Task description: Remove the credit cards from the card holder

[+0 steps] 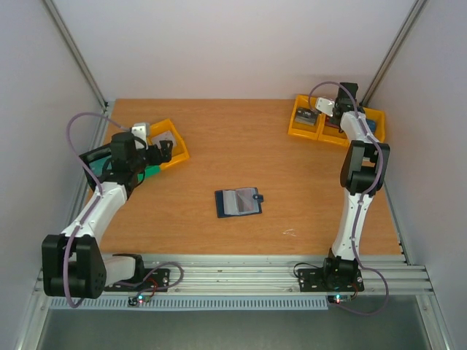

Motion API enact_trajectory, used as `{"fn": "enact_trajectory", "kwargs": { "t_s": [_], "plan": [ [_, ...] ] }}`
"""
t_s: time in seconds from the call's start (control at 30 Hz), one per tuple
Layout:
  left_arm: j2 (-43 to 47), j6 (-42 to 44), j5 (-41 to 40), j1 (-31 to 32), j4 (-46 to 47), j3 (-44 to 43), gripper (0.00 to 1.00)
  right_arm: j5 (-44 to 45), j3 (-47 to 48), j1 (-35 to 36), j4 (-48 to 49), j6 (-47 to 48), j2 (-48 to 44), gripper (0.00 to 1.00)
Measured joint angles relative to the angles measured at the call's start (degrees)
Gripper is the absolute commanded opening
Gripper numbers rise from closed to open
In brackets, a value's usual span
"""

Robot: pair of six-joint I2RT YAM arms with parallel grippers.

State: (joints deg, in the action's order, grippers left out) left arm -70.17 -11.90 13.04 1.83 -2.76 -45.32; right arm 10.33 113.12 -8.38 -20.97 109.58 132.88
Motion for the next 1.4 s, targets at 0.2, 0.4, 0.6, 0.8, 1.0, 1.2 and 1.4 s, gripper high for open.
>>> {"fn": "enact_trajectory", "kwargs": {
  "t_s": [0.2, 0.4, 0.6, 0.8, 1.0, 1.2, 1.4],
  "plan": [
    [-1.36, 0.22, -0.07, 0.0, -0.11, -0.72, 0.99, -0.02, 0.33, -0.92, 0.15, -0.02, 1.11, 0.01],
    [-1.6, 0.39, -0.46, 0.0, 0.0, -1.42, 0.99, -1.38, 0.33, -1.66, 2.14, 0.57, 1.55, 0.01],
    [-2.25, 0.39, -0.52, 0.0, 0.02, -1.73, 0.99, -2.49, 0.33, -1.92, 5.07, 0.59, 3.54, 0.01],
    [-2.36, 0.37, -0.66, 0.0, 0.04, -1.73, 1.0, -3.02, 0.15, -1.9, 7.21, 0.07, 5.11, 0.18],
    [-2.45, 0.37, -0.72, 0.0, 0.02, -1.73, 0.99, -3.32, -0.74, -1.92, 9.22, -1.16, 5.29, 0.51],
    [-2.45, 0.39, -0.96, 0.0, -0.35, -1.73, 0.99, -3.28, -2.51, -1.9, 8.83, -0.42, 5.29, 0.88],
    [-2.32, 0.39, -0.92, 0.0, -0.44, -1.73, 0.99, -3.04, -2.93, -1.9, 8.83, -0.68, 5.27, 0.99]
  ]
}}
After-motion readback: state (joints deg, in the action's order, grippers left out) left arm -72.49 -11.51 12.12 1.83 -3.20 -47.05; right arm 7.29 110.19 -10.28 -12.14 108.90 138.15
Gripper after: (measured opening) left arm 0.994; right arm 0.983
